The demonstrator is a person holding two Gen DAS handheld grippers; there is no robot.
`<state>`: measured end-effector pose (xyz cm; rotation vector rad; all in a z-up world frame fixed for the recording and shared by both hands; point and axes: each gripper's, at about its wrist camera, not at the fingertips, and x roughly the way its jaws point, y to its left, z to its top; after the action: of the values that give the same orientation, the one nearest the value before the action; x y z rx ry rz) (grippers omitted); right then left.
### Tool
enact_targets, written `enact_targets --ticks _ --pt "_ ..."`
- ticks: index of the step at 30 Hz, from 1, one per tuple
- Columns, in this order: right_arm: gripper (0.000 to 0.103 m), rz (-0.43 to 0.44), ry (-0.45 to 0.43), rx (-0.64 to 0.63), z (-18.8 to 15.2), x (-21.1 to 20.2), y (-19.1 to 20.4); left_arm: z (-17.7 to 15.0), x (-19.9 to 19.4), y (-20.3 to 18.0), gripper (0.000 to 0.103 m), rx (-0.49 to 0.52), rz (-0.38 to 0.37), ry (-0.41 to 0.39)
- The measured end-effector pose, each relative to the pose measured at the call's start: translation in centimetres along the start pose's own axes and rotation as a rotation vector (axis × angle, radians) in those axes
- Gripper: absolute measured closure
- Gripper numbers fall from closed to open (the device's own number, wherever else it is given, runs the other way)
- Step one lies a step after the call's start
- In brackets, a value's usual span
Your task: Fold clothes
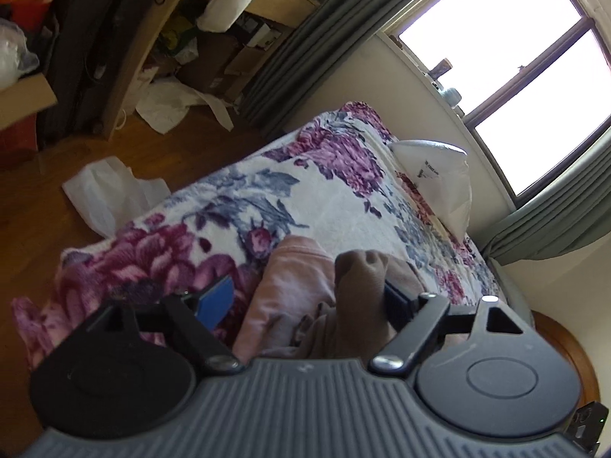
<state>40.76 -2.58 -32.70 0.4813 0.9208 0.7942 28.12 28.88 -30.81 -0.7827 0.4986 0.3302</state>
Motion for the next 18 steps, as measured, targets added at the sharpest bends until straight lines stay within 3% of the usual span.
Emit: enact_targets --ticks 9,12,18 --pt "0.036 -0.064 -0.039 -0.064 -0.2 -3.3 1.5 -0.2 -3.0 -6.5 0.015 0.239 0.095 -0.078" --pt "0.036 -0.103 -0.065 -0.121 -0.2 -4.9 2.4 -1.2 -3.6 -8.4 0.006 0.289 0.088 -0.058" --pt "0.036 -0.202 -0.09 -0.205 -0.4 -8.1 3.7 -3.8 -3.9 -10.8 0.004 0.364 0.081 0.016"
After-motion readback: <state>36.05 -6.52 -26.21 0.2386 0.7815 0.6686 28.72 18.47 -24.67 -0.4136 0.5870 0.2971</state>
